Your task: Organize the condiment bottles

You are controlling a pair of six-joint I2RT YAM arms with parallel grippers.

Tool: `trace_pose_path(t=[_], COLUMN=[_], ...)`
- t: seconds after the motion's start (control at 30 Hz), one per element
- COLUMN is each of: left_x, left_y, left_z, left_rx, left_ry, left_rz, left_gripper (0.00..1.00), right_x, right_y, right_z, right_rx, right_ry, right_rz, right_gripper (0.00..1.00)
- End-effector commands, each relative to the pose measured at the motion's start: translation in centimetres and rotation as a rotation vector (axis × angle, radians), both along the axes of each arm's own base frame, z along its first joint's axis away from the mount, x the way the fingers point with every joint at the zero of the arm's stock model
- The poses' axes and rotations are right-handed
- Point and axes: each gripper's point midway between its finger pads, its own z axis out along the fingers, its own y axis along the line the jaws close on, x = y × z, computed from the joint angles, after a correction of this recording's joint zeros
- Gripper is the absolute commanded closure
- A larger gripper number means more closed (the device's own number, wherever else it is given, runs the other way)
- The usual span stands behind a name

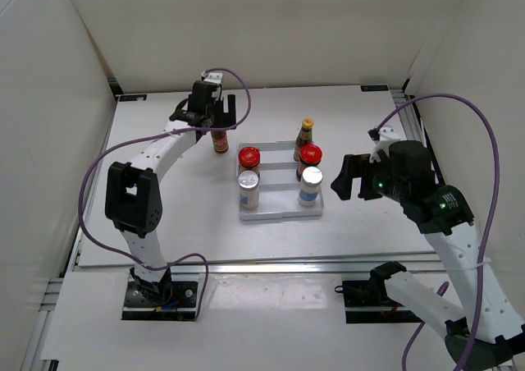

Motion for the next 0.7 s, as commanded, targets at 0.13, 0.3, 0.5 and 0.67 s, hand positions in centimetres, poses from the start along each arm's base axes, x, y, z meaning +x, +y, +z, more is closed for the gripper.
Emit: trace_pose_path(t=[0.13,0.3,0.5,0.67], left_x=[3.2,3.7,3.5,3.2], left_y=[0.5,0.2,0.2,0.0], left_z=[2.6,1.3,0.9,1.2], left_rx=[0.017,-0.006,-0.017,-0.013], left_ry=[-0.089,-0.058,-0.044,-0.044], left_rz=[0.03,-0.014,-0.04,-0.067], left_gripper=[0.02,0.21,0.34,0.56], right_x=[-0.8,-1.2,-1.1,-1.0], right_y=[-0.1,-0.3,-0.2,0.1], right_z=[0.4,0.2,0.0,0.2], right_rx=[-0.012,-0.016,-0.02,-0.008], right_ry=[-0.009,-0.001,0.009,0.016], right_rz=[0.039,0.039,0.039,0.042], right_gripper=[0.0,0.0,0.0,0.0])
